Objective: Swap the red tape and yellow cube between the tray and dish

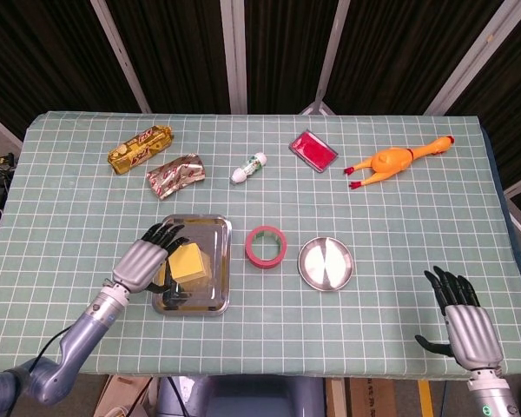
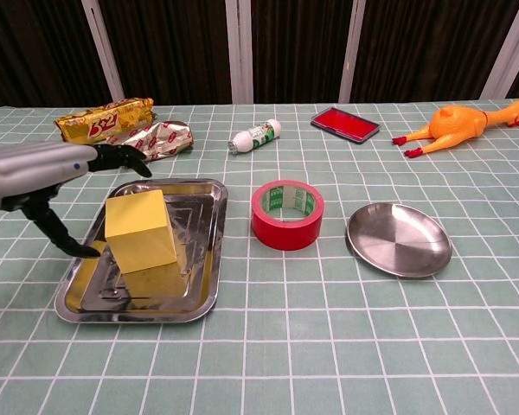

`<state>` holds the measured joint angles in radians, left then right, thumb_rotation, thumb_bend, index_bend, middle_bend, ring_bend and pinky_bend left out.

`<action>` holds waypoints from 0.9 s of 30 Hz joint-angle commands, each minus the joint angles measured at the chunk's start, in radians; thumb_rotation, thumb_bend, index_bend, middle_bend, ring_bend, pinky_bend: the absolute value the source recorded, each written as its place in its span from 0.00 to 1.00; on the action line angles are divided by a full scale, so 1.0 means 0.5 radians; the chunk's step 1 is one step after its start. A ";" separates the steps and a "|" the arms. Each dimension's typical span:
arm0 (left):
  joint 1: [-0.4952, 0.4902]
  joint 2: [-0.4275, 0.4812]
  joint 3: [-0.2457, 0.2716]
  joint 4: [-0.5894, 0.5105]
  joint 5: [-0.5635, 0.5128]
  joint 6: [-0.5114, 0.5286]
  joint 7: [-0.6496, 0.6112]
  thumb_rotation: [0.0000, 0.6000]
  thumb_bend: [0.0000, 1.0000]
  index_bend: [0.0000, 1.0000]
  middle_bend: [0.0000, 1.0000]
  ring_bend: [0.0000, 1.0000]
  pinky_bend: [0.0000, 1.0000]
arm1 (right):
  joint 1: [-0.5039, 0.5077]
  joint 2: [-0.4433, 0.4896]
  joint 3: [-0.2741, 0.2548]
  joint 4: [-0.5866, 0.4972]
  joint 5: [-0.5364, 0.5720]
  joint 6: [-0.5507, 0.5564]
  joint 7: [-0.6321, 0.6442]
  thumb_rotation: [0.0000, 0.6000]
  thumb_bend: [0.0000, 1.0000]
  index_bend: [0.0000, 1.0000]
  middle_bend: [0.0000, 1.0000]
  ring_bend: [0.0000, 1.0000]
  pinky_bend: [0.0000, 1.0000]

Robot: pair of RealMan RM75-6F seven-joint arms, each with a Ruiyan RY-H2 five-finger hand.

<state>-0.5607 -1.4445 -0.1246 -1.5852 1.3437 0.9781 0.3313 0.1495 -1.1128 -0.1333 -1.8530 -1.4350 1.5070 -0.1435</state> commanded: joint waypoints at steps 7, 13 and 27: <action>-0.077 -0.288 0.023 0.325 0.187 0.104 -0.231 1.00 0.00 0.15 0.00 0.00 0.01 | -0.027 0.015 0.038 -0.005 -0.004 -0.060 0.022 1.00 0.02 0.00 0.00 0.00 0.00; -0.118 -0.348 0.067 0.417 0.231 0.067 -0.303 1.00 0.02 0.16 0.00 0.00 0.21 | -0.047 0.032 0.068 -0.018 -0.003 -0.084 0.041 1.00 0.02 0.00 0.00 0.00 0.00; -0.131 -0.361 0.075 0.449 0.244 0.140 -0.232 1.00 0.50 0.33 0.29 0.25 0.49 | -0.100 0.023 0.138 -0.020 -0.017 -0.087 0.100 1.00 0.02 0.00 0.00 0.00 0.00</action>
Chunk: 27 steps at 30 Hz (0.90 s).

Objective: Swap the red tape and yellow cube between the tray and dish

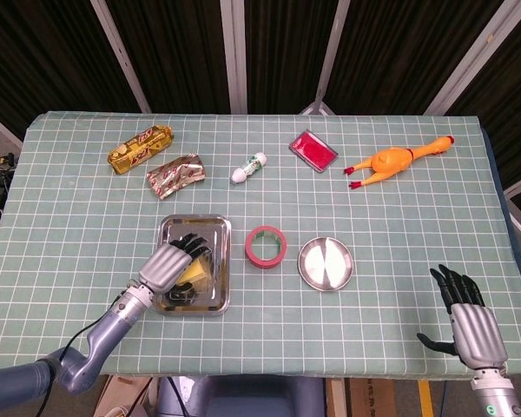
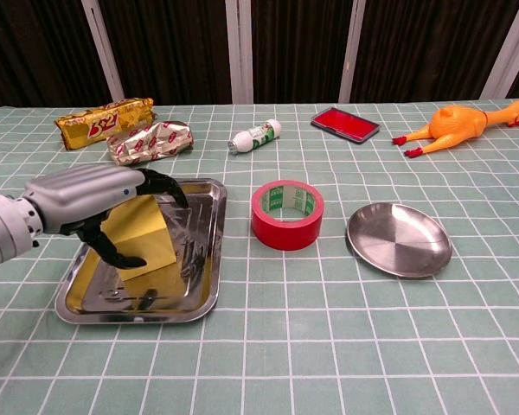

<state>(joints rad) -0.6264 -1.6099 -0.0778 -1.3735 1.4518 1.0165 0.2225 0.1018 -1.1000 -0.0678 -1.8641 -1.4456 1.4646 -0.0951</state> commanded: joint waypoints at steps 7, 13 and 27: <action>-0.029 0.011 -0.048 -0.103 0.210 0.237 -0.215 1.00 0.55 0.35 0.34 0.29 0.52 | -0.022 -0.006 0.039 0.003 0.015 -0.013 0.034 1.00 0.02 0.00 0.00 0.00 0.00; -0.102 0.049 -0.067 -0.327 0.286 0.222 -0.297 1.00 0.54 0.35 0.34 0.29 0.52 | -0.033 0.000 0.055 -0.003 0.018 -0.030 0.042 1.00 0.02 0.00 0.00 0.00 0.00; -0.334 -0.220 -0.149 -0.426 -0.057 -0.177 0.327 1.00 0.51 0.33 0.29 0.27 0.50 | -0.059 0.032 0.098 -0.005 0.031 -0.049 0.155 1.00 0.02 0.00 0.00 0.00 0.00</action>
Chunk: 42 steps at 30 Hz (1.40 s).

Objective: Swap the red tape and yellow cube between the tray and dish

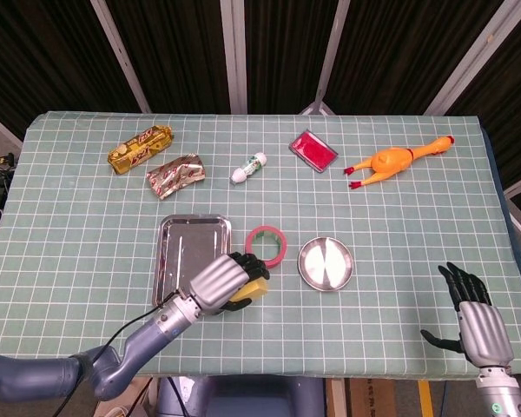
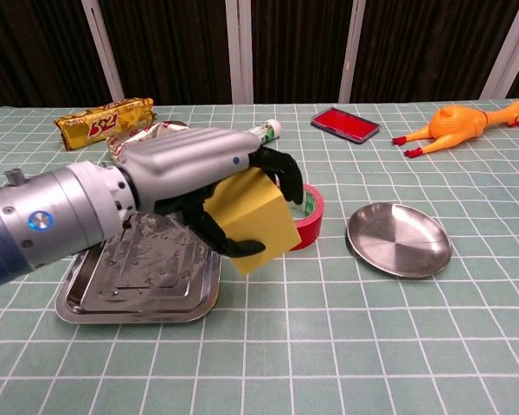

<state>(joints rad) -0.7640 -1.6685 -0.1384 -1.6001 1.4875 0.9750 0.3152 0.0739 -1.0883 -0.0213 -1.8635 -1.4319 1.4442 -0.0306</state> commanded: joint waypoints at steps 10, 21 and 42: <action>-0.191 -0.336 -0.054 0.214 -0.288 -0.223 0.269 1.00 0.36 0.29 0.21 0.16 0.37 | -0.014 0.004 0.022 0.008 0.002 -0.022 0.009 1.00 0.02 0.00 0.00 0.00 0.00; -0.272 -0.203 -0.035 -0.112 -0.816 -0.224 0.995 1.00 0.00 0.15 0.00 0.00 0.00 | -0.029 0.037 0.030 -0.004 -0.014 -0.034 0.107 1.00 0.02 0.00 0.00 0.00 0.00; -0.323 0.116 -0.305 -0.042 -0.963 -0.107 0.748 1.00 0.00 0.15 0.00 0.00 0.00 | -0.037 0.035 0.078 -0.015 0.119 -0.079 -0.020 1.00 0.02 0.00 0.00 0.00 0.00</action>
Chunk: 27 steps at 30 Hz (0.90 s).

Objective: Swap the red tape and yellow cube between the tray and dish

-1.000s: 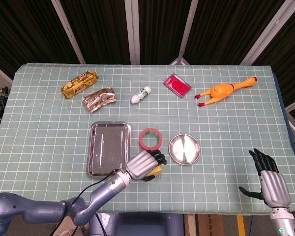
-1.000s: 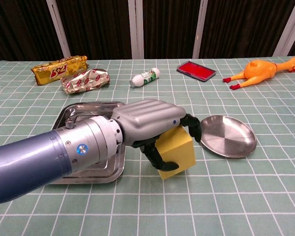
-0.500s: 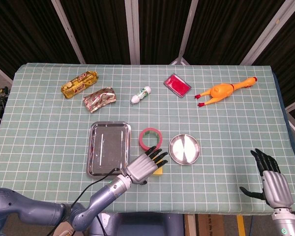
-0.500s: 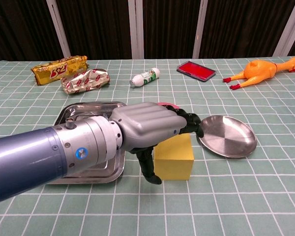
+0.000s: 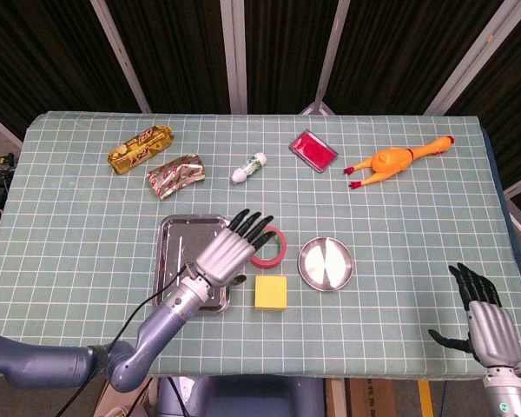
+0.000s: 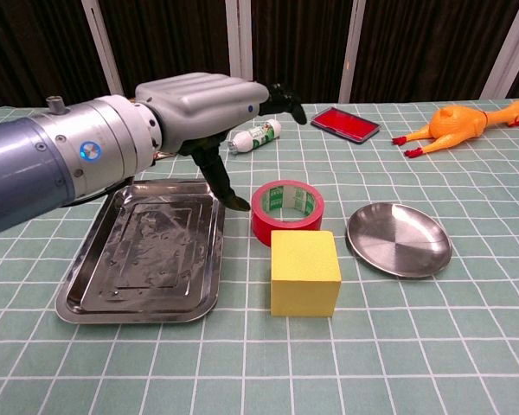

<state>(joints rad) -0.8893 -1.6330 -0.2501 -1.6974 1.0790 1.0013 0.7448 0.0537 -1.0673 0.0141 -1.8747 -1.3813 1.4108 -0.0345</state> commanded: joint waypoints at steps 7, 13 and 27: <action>-0.228 -0.048 -0.113 0.546 -0.174 -0.439 -0.389 1.00 0.00 0.15 0.00 0.00 0.00 | 0.015 -0.038 0.039 0.020 0.114 -0.043 -0.081 1.00 0.02 0.00 0.00 0.00 0.00; -0.297 -0.183 -0.112 0.825 -0.137 -0.600 -0.685 1.00 0.00 0.15 0.00 0.00 0.00 | 0.018 -0.059 0.058 0.030 0.173 -0.050 -0.131 1.00 0.02 0.00 0.00 0.00 0.00; -0.333 -0.264 -0.103 0.951 -0.022 -0.739 -1.147 1.00 0.00 0.15 0.00 0.00 0.00 | 0.012 -0.061 0.059 0.012 0.173 -0.060 -0.132 1.00 0.02 0.00 0.00 0.00 0.00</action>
<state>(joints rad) -1.0518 -1.7641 -0.3063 -1.2234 1.0629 0.6387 0.1718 0.0594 -1.0979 0.0436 -1.8679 -1.2947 1.3817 -0.1013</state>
